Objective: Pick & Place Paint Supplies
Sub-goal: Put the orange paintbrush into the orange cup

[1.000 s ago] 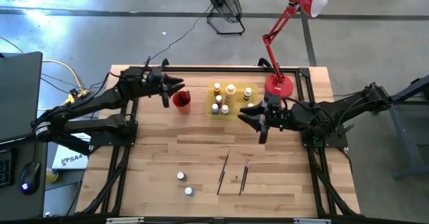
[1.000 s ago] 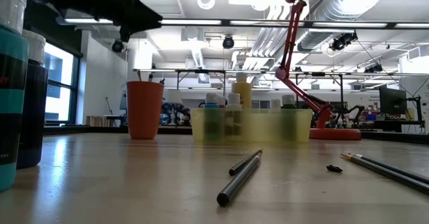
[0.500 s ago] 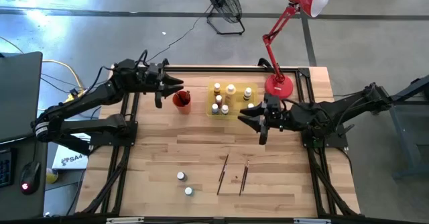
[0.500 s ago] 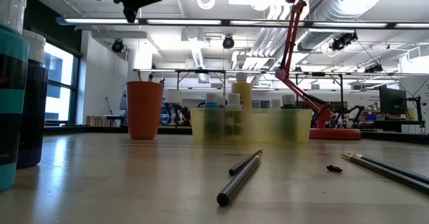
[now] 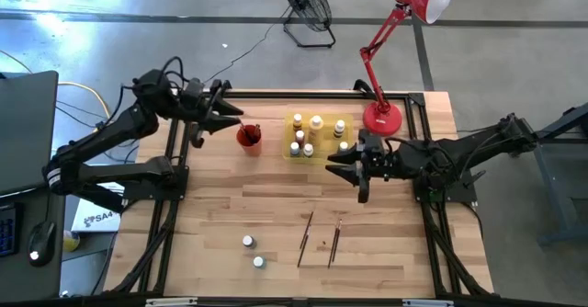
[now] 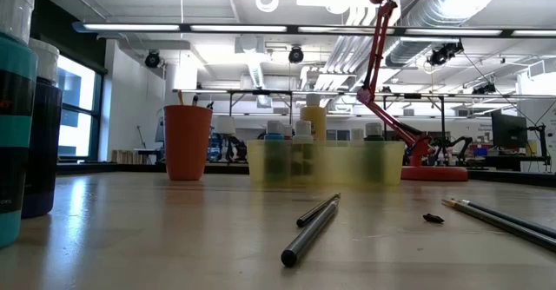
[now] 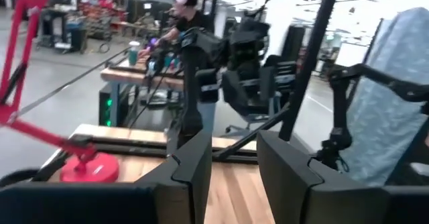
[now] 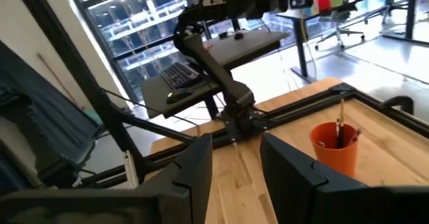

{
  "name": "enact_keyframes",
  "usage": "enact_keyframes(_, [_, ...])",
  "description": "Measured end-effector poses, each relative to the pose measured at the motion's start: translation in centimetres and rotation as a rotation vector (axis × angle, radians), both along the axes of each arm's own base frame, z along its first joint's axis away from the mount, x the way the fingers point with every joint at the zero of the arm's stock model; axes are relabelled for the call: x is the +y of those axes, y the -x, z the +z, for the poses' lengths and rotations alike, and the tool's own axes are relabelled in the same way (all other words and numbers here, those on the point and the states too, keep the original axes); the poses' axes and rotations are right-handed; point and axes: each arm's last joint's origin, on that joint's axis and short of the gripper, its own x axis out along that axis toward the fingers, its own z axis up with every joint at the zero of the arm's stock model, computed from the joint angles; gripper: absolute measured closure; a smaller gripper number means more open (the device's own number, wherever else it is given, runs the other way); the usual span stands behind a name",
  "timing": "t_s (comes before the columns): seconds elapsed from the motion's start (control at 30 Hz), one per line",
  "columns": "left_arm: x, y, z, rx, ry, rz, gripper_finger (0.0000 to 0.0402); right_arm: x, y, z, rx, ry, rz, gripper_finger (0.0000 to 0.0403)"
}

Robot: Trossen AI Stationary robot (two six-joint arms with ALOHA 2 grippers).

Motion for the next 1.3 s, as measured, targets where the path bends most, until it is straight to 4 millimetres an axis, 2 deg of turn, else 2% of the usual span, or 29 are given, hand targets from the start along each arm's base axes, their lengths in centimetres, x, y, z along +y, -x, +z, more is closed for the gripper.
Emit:
enact_keyframes(0.2, [-0.5,0.7,1.5,-0.043,-0.032,-0.018,0.0284,0.0,0.0,0.1,-0.005,-0.001,0.003,0.0285])
enact_keyframes(0.57, [-1.8,2.9,1.7,-0.031,-0.005,-0.02,0.0284,0.2,0.0,0.0,-0.004,-0.015,0.07,0.0285])
enact_keyframes(0.7, [-2.6,4.1,2.0,-0.061,-0.021,-0.019,0.0284,0.0,0.0,0.0,-0.006,-0.016,0.006,0.0285])
enact_keyframes(0.8, [-3.3,5.3,2.4,-0.096,-0.044,-0.02,0.0284,-0.2,0.0,0.1,-0.014,-0.065,-0.062,0.0285])
enact_keyframes(0.97, [-4.1,6.7,2.8,-0.143,-0.057,0.009,0.0284,0.0,0.0,0.1,-0.019,-0.13,-0.041,0.0285])
enact_keyframes(1.17, [-4.3,6.9,2.7,-0.12,0.022,-0.023,0.0284,0.2,0.1,0.0,-0.021,-0.271,-0.04,0.0285])
enact_keyframes(1.3, [-4.3,6.9,2.2,-0.066,0.064,-0.058,0.0284,0.8,0.0,-0.8,0.03,-0.391,-0.044,0.0285])
